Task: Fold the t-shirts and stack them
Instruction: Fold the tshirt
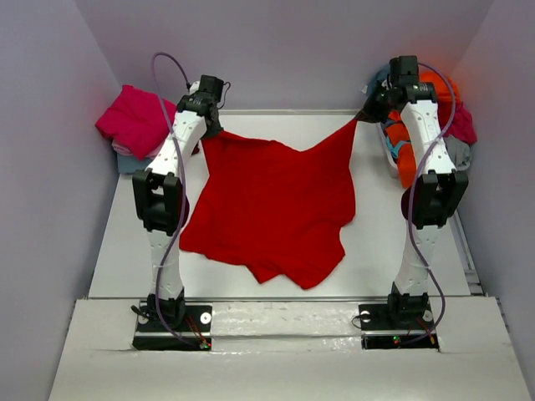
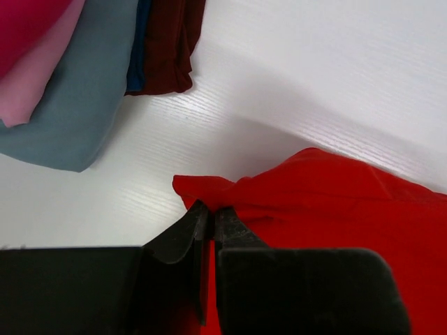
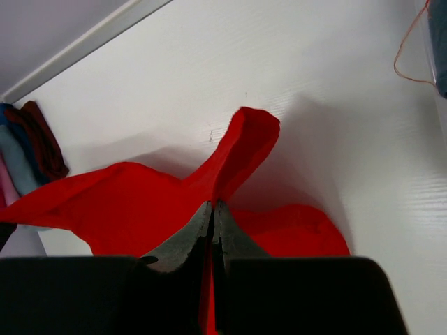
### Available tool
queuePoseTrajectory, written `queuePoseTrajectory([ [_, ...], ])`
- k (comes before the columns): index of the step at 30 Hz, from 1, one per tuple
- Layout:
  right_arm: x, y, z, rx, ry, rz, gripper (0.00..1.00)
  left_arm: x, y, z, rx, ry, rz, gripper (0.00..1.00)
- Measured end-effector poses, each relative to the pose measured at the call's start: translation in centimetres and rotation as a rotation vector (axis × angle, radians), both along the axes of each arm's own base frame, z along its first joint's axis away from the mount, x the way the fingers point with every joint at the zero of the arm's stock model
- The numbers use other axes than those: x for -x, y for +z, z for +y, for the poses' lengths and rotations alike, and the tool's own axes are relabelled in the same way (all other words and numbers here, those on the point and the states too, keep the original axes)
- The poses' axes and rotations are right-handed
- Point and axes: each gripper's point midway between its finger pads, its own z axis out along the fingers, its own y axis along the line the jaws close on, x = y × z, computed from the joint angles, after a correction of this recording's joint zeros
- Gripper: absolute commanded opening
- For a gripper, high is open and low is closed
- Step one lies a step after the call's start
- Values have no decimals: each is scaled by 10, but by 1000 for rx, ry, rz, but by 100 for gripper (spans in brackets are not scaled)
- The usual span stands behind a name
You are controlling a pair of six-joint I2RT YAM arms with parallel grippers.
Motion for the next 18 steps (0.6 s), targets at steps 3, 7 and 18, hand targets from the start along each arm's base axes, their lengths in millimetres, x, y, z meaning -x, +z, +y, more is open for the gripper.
queuePoseTrajectory([
  [3,1,10,0,5,3,-16,7,4,-1,3,-10,5,15,6],
  [7,0,20,-2,10,-1,-36,7,2,10,6,-14,19,-1,6],
  [18,1,31,-6,21,-18,-52,7,0,18,29,-29,78,-18,6],
])
